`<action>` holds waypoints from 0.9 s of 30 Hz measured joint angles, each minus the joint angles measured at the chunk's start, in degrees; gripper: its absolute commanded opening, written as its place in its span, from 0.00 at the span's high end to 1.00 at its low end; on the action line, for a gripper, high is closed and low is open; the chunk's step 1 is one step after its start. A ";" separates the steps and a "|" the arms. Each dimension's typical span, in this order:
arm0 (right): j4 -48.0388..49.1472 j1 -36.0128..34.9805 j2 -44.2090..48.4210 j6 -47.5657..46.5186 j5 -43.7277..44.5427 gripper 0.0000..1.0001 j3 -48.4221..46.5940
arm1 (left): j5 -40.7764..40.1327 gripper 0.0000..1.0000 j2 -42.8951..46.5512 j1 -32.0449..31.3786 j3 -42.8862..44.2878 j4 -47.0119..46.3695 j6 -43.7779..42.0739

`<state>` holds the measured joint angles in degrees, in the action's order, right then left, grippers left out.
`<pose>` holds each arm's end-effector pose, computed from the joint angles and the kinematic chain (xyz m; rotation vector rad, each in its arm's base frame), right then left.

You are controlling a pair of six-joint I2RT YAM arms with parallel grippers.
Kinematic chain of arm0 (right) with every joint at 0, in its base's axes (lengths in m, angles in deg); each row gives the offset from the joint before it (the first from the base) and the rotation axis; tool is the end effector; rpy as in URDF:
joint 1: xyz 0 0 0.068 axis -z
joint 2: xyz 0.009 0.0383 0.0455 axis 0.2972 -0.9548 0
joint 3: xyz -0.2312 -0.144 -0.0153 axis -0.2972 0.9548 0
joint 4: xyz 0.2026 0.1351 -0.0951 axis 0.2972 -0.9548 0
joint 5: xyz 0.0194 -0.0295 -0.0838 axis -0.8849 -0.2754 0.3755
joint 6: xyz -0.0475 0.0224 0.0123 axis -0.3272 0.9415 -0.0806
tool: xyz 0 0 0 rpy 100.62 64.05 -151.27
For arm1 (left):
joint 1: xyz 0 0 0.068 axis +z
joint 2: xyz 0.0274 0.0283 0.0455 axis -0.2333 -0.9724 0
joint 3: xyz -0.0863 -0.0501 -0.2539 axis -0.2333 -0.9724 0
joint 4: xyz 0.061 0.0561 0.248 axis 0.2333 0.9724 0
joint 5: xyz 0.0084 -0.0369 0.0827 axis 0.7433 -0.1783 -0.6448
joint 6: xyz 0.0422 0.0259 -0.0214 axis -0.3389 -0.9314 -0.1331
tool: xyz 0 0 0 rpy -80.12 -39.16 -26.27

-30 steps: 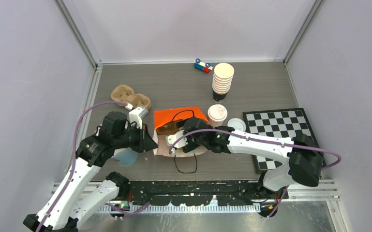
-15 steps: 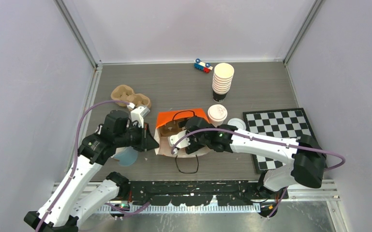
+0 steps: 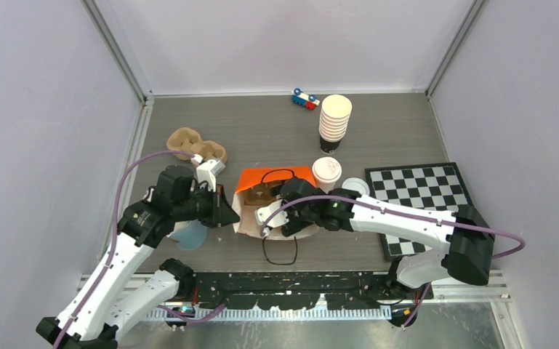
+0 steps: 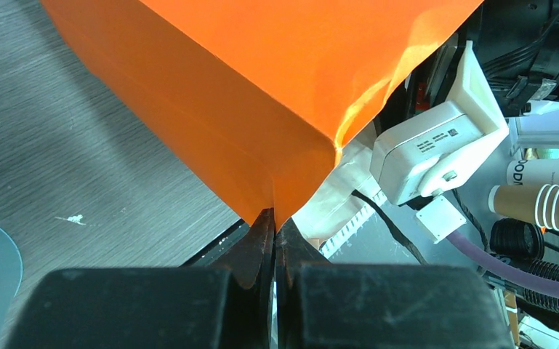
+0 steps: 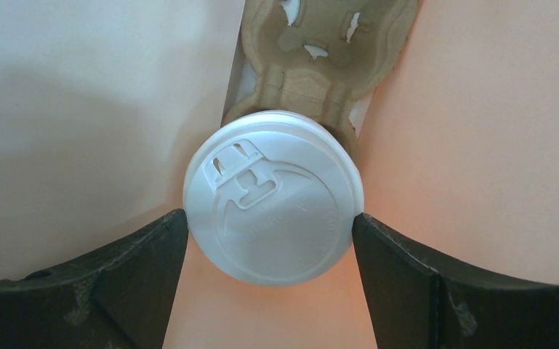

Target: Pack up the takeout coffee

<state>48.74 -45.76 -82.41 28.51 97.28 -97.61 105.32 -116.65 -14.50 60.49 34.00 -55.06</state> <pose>0.1396 0.2577 0.2612 -2.0367 1.2629 -0.2172 0.1148 -0.0784 0.3229 0.3072 2.3695 -0.9698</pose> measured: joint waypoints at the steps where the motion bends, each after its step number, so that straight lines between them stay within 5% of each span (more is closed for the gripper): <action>1: -0.31 -0.02 0.00 0.24 0.02 0.12 -0.20 | -0.02 1.00 0.00 0.00 0.00 0.00 0.00; 13: -4.28 -0.98 1.22 3.23 0.09 0.10 -1.22 | -0.02 1.00 -1.03 0.00 0.15 -0.31 0.07; 27: -8.31 -2.64 1.60 6.78 -1.07 0.24 -6.27 | -0.11 1.00 -1.77 0.00 0.61 -0.28 0.46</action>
<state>40.43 -48.40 -80.81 35.28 96.21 -103.88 105.21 -118.42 -14.50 61.10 33.72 -54.60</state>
